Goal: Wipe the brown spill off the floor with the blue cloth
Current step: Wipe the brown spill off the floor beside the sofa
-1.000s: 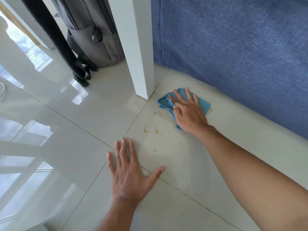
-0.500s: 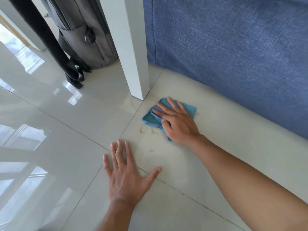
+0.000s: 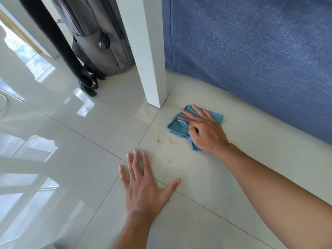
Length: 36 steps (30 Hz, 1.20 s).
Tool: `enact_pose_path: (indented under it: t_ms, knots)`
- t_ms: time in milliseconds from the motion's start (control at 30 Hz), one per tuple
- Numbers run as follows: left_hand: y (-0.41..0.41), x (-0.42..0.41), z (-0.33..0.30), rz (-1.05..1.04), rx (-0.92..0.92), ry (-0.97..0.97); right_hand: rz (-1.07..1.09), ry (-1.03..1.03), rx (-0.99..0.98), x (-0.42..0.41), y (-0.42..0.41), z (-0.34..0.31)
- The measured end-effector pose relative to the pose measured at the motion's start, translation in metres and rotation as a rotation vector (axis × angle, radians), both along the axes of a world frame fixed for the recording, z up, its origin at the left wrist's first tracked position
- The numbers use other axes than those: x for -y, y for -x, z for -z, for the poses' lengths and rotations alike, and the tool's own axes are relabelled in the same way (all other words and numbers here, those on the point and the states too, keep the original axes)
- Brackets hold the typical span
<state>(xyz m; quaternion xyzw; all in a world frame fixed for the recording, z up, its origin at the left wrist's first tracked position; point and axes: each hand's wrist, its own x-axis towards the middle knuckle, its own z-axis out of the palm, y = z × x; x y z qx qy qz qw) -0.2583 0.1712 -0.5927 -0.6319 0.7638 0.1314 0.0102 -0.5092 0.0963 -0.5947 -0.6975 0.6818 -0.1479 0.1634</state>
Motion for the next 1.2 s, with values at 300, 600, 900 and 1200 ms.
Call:
enact_pose_path:
  t_ms: [300,600,900,1200]
  knots:
    - [-0.002,-0.001,0.0,-0.003,-0.002,0.013,-0.157,-0.04,-0.025,0.002,-0.022,-0.001]
    - [-0.001,-0.001,-0.001,-0.008,-0.046,0.021,-0.127,-0.103,-0.04,0.025,-0.04,-0.006]
    - [-0.002,0.0,0.001,-0.001,-0.017,0.008,-0.36,-0.078,0.029,0.015,-0.038,-0.006]
    - [-0.002,0.0,-0.003,-0.007,-0.034,-0.009,-0.144,-0.078,-0.185,-0.011,0.018,-0.006]
